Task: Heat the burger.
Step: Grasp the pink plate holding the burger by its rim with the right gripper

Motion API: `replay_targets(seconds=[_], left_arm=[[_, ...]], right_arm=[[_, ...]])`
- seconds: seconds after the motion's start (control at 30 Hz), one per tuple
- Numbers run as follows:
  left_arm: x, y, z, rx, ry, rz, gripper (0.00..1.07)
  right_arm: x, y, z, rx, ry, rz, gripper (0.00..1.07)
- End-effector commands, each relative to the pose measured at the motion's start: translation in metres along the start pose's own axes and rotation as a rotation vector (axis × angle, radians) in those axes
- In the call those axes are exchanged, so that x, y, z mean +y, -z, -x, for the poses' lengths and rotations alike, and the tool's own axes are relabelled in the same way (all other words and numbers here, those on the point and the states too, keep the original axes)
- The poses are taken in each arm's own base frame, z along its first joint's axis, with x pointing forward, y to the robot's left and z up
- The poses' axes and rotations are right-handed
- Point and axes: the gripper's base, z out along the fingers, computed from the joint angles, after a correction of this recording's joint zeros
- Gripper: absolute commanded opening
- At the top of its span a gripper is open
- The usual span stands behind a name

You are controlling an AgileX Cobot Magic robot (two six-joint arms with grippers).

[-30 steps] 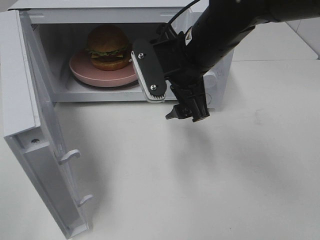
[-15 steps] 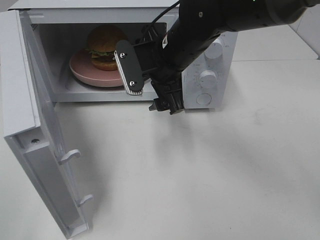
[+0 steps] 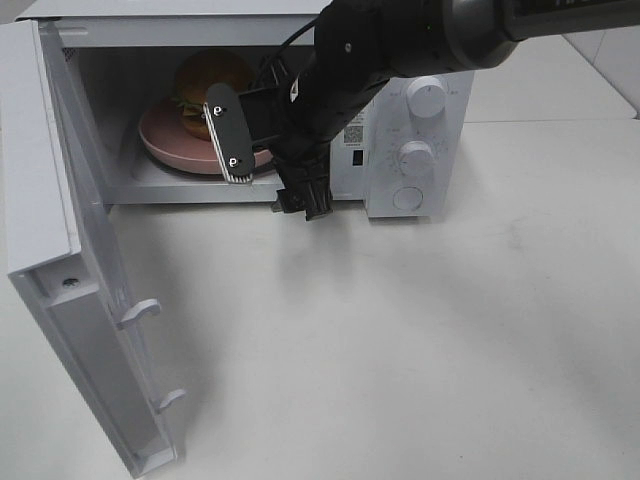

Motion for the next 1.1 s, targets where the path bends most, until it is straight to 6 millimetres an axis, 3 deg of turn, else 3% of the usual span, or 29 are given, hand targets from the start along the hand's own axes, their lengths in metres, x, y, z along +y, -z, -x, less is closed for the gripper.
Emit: replay_targets(seconds=[0.03, 0.5, 1.1], left_arm=[[0.000, 0.003, -0.001, -0.026, 0.000, 0.000, 1.01], [0.000, 0.003, -0.001, -0.026, 0.000, 0.000, 1.01], [0.000, 0.003, -0.001, -0.026, 0.000, 0.000, 1.01]], right_arm=[[-0.006, -0.008, 0.001, 0.002, -0.019, -0.014, 0.90], [-0.026, -0.033, 0.004, 0.020, -0.036, -0.023, 0.89], [-0.044, -0.050, 0.004, 0.019, -0.062, -0.050, 0.88]])
